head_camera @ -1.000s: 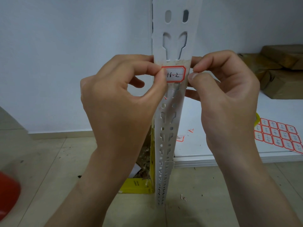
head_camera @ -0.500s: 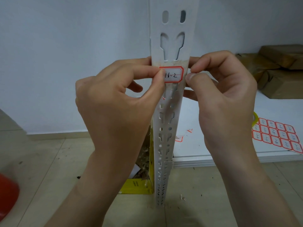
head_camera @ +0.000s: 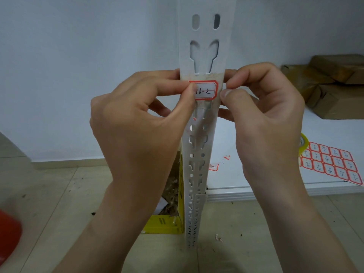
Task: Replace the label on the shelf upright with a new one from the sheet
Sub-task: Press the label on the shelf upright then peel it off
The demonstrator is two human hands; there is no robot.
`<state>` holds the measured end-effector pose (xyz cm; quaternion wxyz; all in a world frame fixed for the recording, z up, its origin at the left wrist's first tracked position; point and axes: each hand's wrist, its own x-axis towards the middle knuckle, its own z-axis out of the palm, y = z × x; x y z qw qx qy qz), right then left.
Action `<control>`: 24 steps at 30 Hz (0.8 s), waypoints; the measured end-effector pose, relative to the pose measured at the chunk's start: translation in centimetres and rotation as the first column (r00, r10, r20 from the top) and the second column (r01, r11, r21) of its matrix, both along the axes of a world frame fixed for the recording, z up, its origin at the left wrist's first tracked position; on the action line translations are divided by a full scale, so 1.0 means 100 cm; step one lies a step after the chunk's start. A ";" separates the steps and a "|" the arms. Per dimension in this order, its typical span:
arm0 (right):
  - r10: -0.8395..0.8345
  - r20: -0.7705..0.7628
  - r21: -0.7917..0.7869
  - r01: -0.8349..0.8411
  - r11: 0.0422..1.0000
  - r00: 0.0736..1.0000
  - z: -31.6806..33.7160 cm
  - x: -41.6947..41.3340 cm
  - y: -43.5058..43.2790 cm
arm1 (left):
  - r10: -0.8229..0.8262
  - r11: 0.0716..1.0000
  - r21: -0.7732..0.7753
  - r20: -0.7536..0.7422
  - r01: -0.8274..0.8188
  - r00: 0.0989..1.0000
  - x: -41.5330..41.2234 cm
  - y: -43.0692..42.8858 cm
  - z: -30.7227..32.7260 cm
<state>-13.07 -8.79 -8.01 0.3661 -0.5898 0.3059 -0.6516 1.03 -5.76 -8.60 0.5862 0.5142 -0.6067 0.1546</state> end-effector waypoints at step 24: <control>0.030 0.020 -0.019 -0.030 0.999 0.999 0.001 0.001 0.001 | -0.002 0.996 -0.083 -0.104 -0.007 0.995 -0.006 -0.004 -0.008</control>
